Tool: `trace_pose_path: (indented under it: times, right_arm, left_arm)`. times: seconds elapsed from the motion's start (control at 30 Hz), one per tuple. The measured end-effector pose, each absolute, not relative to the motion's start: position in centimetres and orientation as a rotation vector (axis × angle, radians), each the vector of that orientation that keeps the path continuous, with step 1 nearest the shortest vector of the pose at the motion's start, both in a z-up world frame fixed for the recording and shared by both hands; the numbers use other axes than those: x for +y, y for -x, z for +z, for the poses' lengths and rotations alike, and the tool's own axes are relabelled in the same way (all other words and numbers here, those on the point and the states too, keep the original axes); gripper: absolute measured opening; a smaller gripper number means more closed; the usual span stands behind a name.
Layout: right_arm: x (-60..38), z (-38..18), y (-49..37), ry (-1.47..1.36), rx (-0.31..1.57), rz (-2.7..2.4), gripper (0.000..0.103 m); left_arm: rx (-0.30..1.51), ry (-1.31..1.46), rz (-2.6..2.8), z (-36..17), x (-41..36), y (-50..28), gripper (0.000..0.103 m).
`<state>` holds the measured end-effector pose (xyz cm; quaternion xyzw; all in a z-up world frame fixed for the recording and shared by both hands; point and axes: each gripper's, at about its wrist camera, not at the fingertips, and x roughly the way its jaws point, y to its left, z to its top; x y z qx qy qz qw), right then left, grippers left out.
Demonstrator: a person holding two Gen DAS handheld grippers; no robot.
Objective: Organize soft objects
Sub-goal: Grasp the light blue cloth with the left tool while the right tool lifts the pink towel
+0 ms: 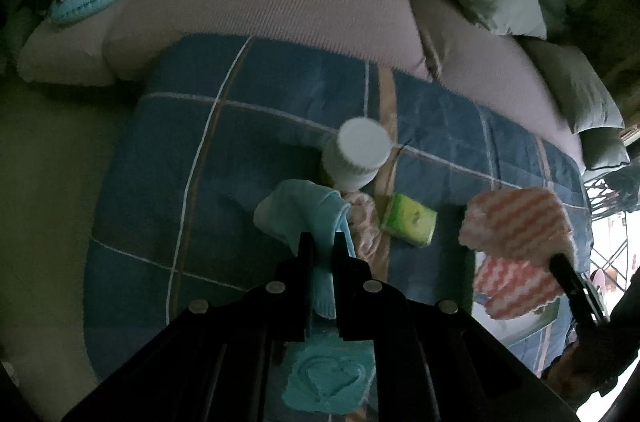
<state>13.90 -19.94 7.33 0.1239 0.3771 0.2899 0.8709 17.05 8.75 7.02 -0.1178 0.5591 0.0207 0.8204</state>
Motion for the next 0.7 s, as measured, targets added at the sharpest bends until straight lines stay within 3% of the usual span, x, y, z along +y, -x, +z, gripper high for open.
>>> trace_pose_path:
  times: [0.43,0.7]
  right_arm:
    - [-24.5,10.5,-12.5,-0.276,0.675,0.512,0.007]
    - [-30.0,11.1,-12.1,-0.297,0.636,0.368,0.007]
  left_arm:
    - [1.057,0.127,-0.116,15.2,1.6,-15.9,0.008]
    - [1.043,0.072,-0.262,17.4,-5.0,-15.4,0.008]
